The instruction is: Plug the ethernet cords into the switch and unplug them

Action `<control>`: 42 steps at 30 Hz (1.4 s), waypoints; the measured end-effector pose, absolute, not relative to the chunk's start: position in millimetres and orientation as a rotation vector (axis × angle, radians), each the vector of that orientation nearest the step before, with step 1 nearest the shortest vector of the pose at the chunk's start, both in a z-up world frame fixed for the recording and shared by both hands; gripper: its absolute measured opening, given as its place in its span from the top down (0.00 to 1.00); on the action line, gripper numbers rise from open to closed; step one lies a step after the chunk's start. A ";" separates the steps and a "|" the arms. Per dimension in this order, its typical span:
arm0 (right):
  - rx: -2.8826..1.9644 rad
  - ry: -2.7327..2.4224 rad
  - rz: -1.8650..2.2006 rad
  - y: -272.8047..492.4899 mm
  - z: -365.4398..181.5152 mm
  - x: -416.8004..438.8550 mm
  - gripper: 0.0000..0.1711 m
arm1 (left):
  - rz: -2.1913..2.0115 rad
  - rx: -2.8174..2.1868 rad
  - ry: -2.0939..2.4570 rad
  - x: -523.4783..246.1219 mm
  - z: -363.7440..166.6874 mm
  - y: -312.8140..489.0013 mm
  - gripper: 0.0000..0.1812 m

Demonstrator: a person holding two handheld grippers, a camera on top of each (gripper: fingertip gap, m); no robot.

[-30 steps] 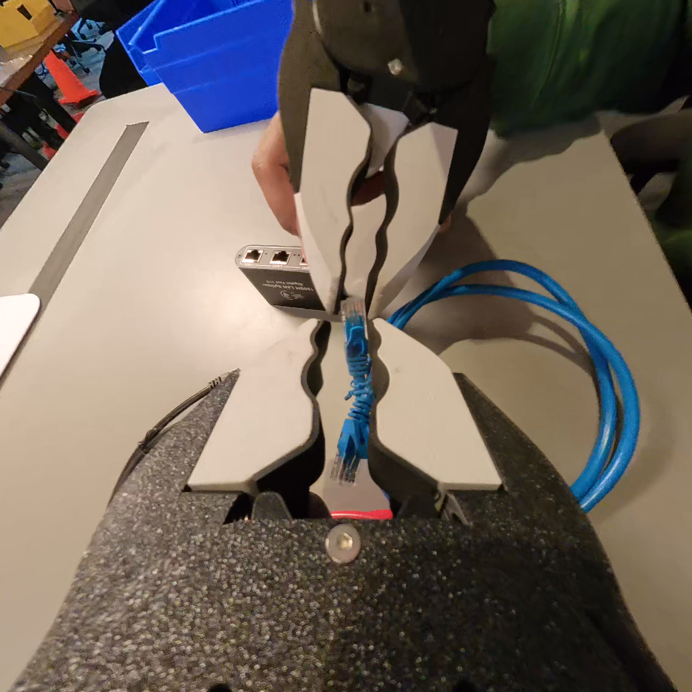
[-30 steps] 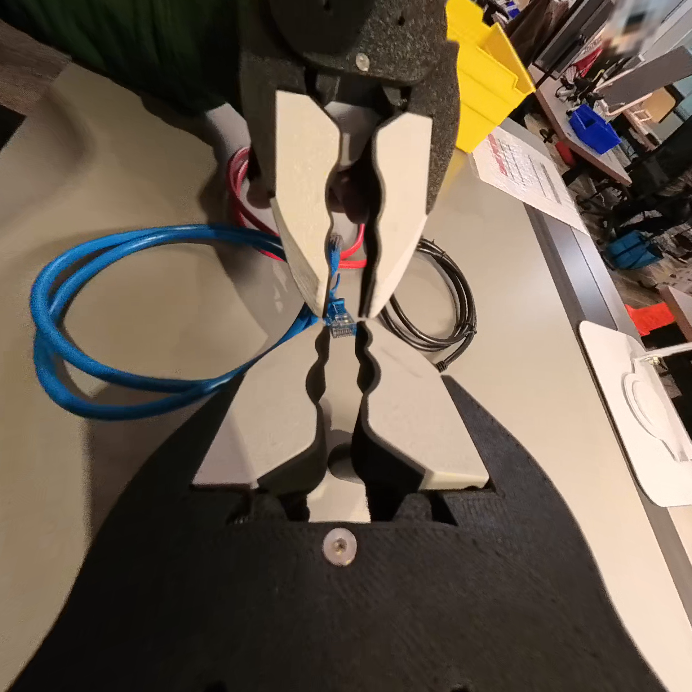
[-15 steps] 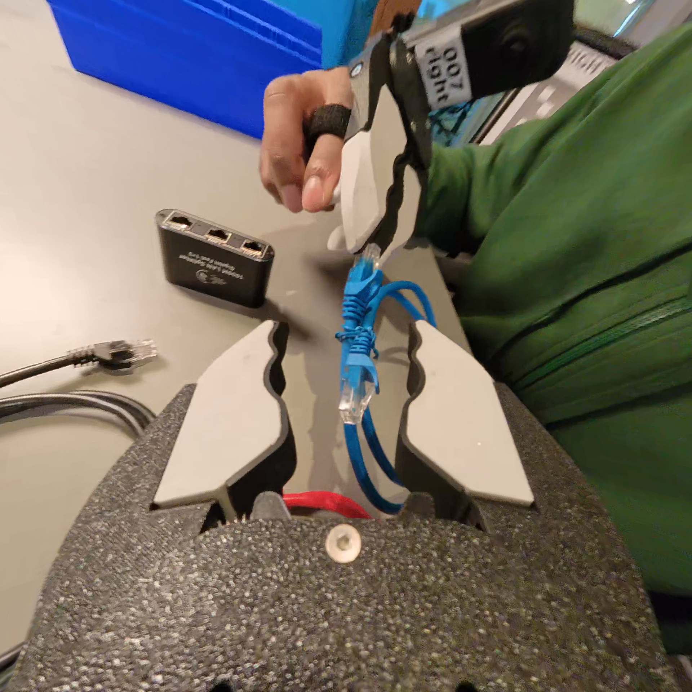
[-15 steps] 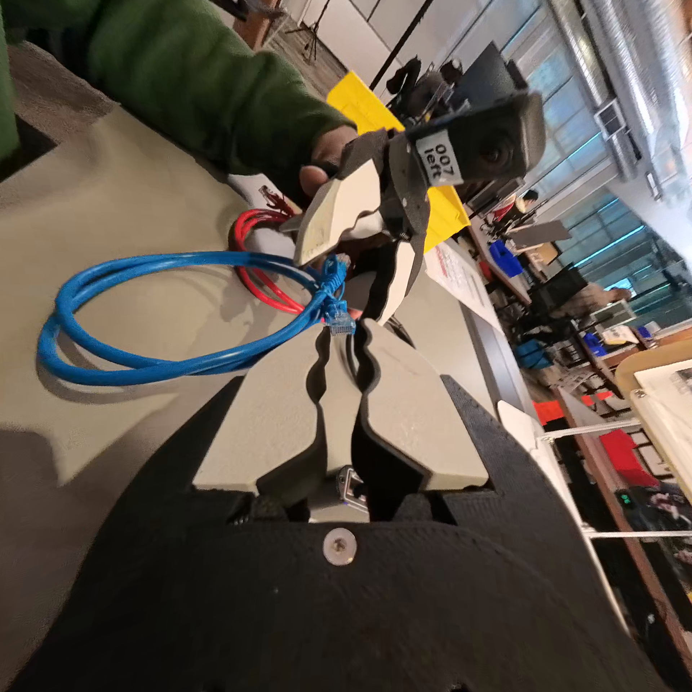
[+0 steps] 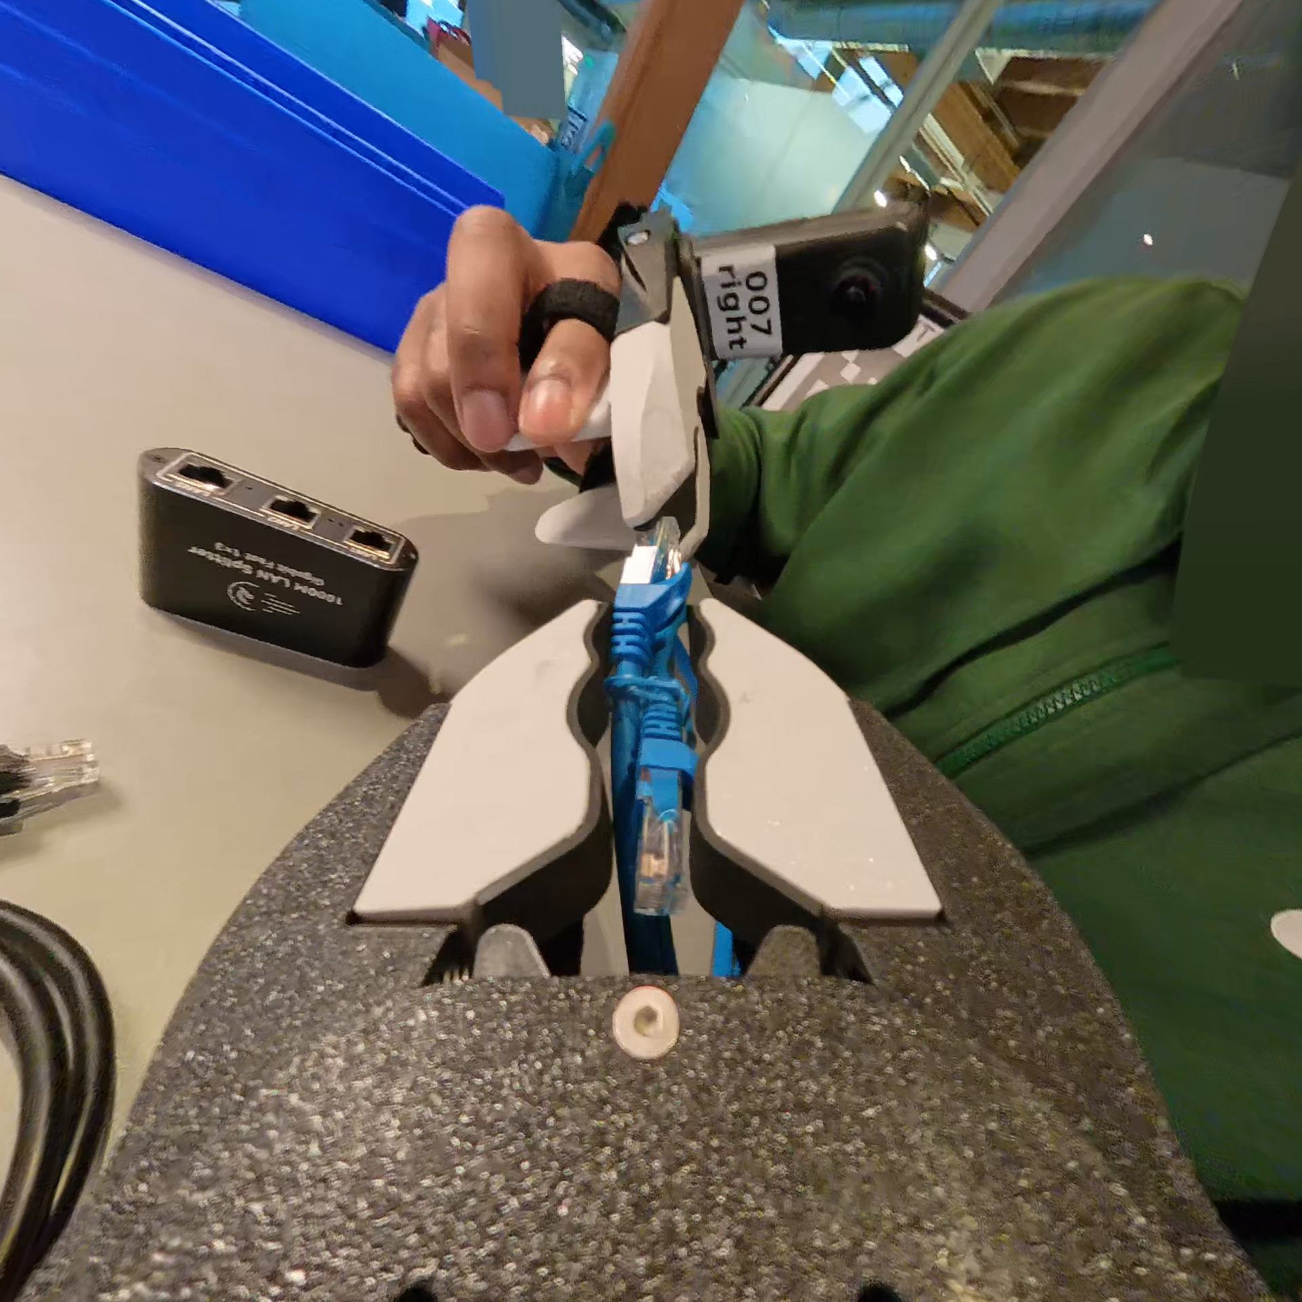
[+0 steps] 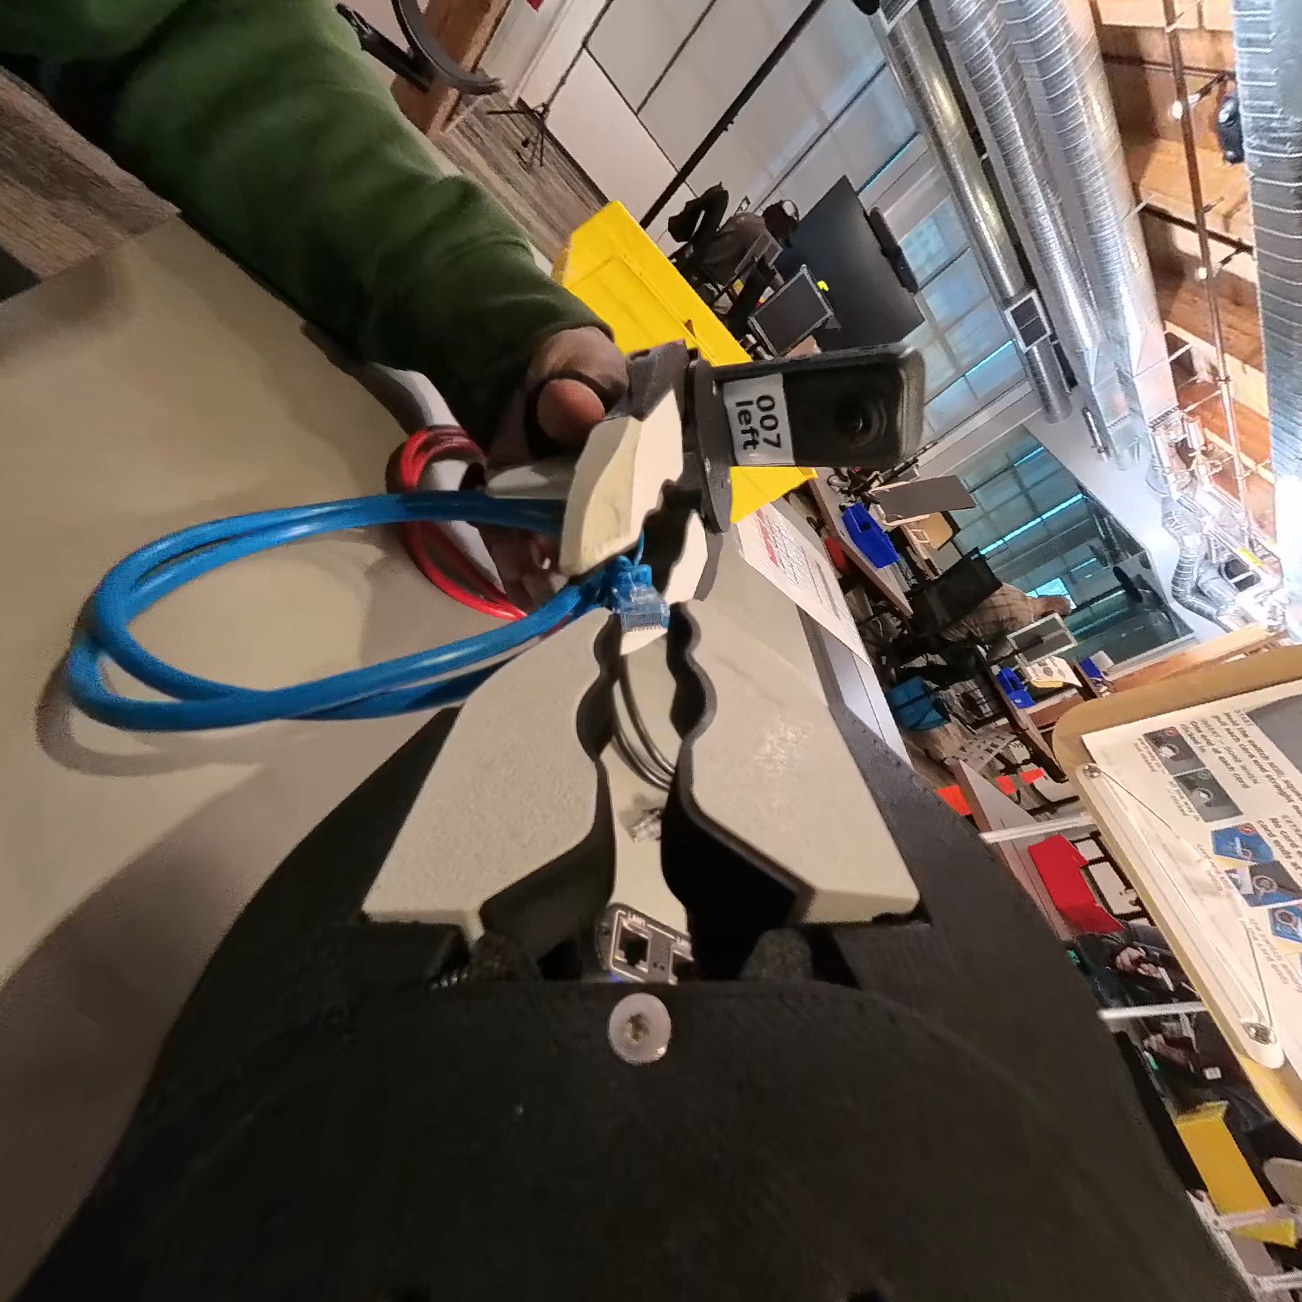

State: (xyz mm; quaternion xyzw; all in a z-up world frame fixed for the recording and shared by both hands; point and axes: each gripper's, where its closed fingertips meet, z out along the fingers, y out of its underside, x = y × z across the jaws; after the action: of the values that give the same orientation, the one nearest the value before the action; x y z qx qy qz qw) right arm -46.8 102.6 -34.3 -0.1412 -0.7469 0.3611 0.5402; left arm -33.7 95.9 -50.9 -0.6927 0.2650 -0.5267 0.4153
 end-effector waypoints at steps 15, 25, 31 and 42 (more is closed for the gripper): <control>-0.409 -1.688 0.801 148.4 -12.7 -28.0 0.92 | -1.289 -1.812 0.529 -84.3 -47.4 101.4 0.91; -0.415 -1.713 0.826 145.4 -25.7 -29.2 0.92 | -1.054 -1.887 0.601 -106.9 -53.4 101.7 0.75; -0.421 -1.716 0.849 143.1 -29.9 -32.2 0.93 | -0.862 -1.750 0.622 -114.9 -33.6 125.8 0.74; -0.435 -1.687 0.881 142.6 -28.6 -34.0 0.93 | -0.743 -1.666 1.049 -38.2 -47.8 145.6 0.78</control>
State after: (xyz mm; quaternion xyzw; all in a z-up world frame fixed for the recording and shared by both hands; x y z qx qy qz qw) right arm -34.0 142.6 -28.6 -0.1844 -0.7159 0.3737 0.5602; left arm -38.2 145.6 -47.8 -0.6876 0.4331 -0.3065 0.4956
